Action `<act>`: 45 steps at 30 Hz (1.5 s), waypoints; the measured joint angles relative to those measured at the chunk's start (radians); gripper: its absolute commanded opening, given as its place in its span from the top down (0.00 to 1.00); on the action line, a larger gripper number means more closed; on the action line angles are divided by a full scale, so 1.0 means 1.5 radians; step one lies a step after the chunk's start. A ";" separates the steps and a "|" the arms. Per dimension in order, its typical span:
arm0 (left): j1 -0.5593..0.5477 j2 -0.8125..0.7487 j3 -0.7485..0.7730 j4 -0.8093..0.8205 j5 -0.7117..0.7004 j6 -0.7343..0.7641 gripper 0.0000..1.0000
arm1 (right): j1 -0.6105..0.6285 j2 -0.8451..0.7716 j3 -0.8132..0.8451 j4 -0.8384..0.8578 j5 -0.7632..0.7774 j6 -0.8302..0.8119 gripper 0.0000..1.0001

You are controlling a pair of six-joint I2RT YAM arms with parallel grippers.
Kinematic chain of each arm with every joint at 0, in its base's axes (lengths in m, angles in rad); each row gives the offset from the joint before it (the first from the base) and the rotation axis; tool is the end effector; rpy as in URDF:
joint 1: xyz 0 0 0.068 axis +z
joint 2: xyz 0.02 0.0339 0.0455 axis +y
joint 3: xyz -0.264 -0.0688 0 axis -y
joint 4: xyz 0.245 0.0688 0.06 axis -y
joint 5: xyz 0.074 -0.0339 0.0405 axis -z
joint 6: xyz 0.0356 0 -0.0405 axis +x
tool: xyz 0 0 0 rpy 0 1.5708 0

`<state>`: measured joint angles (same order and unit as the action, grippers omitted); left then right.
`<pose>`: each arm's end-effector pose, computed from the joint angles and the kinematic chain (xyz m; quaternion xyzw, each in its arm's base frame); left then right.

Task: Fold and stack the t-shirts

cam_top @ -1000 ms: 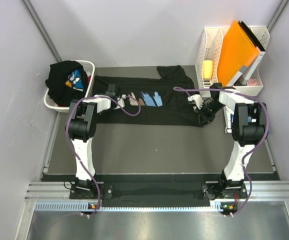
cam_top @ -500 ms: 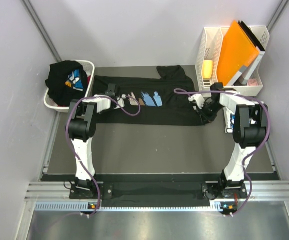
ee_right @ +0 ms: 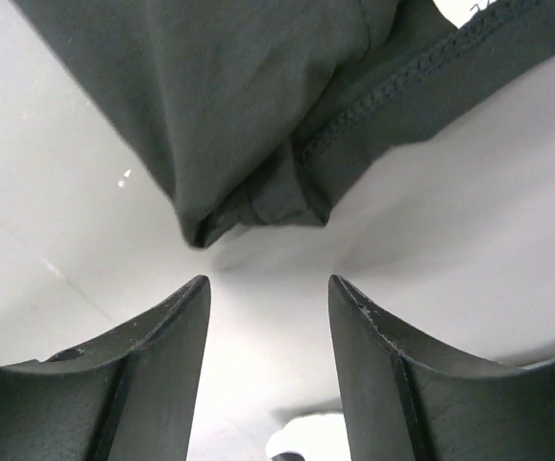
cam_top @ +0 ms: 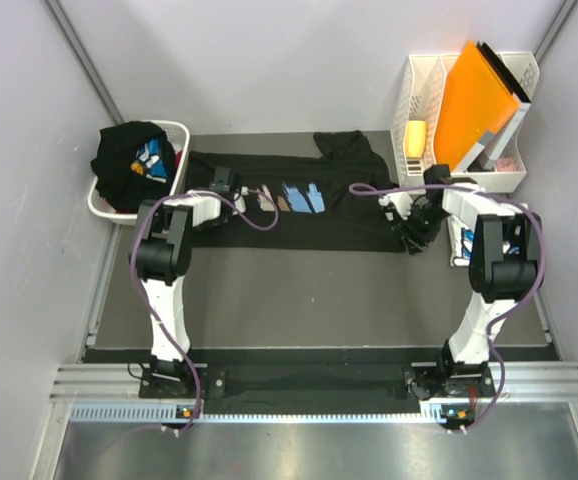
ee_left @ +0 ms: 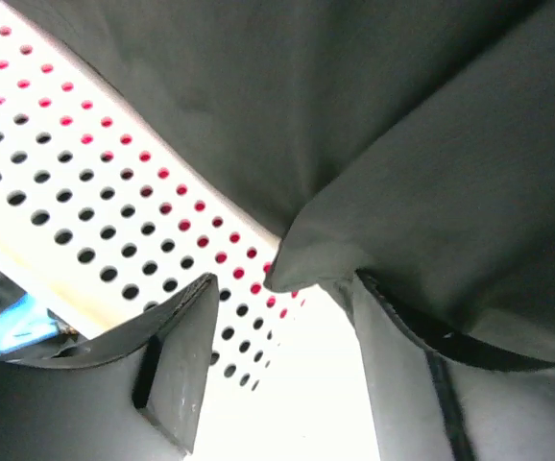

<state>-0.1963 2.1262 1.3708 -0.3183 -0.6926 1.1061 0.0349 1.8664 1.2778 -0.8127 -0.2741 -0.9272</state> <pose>0.4233 -0.0610 0.1244 0.4862 0.7758 0.3972 0.0633 0.3517 0.0219 0.1732 -0.4670 0.8697 0.0866 0.1344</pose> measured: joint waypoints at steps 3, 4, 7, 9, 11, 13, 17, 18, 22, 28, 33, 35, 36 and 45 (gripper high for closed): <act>0.005 -0.009 -0.009 -0.002 -0.006 -0.005 0.36 | 0.000 -0.014 -0.001 -0.009 0.001 -0.009 0.65; 0.006 -0.011 -0.013 -0.003 -0.007 -0.005 0.37 | 0.000 -0.022 -0.001 -0.013 0.001 -0.013 0.74; 0.008 -0.021 -0.019 -0.011 -0.008 -0.010 0.41 | 0.000 -0.038 0.002 -0.023 -0.002 -0.021 1.00; 0.008 -0.034 -0.019 -0.019 -0.006 -0.016 0.41 | 0.000 -0.043 0.021 -0.045 -0.009 -0.020 1.00; 0.008 -0.052 -0.019 -0.021 -0.001 -0.018 0.39 | 0.002 -0.043 0.049 -0.058 -0.015 -0.020 1.00; 0.008 -0.082 -0.030 -0.008 0.004 -0.015 0.39 | 0.009 -0.043 0.080 -0.067 -0.020 -0.020 1.00; 0.008 -0.141 -0.069 0.036 0.009 0.008 0.44 | 0.029 -0.041 0.128 -0.071 -0.030 -0.019 1.00; 0.008 -0.148 -0.074 0.038 0.009 0.012 0.55 | 0.036 -0.039 0.135 -0.073 -0.032 -0.016 1.00; 0.010 -0.158 -0.084 0.031 0.023 0.008 1.00 | 0.067 -0.024 0.141 -0.077 -0.041 -0.011 1.00; 0.011 -0.180 -0.102 -0.030 0.114 -0.009 1.00 | 0.114 0.019 0.141 -0.076 -0.046 -0.007 1.00; 0.011 -0.188 -0.102 -0.084 0.205 -0.028 1.00 | 0.125 0.051 0.141 -0.076 -0.047 0.005 1.00; 0.012 -0.188 -0.102 -0.104 0.237 -0.031 1.00 | 0.125 0.054 0.141 -0.076 -0.047 0.009 1.00; 0.012 -0.188 -0.102 -0.114 0.254 -0.033 1.00 | 0.125 0.054 0.141 -0.076 -0.047 0.010 1.00; 0.013 -0.150 -0.090 -0.139 0.335 -0.032 1.00 | 0.125 0.080 0.145 -0.066 -0.046 0.022 1.00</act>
<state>-0.1761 1.9015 1.2362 -0.5266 -0.1902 1.0576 0.2226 1.9858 1.4956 -0.9115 -0.3428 -0.8944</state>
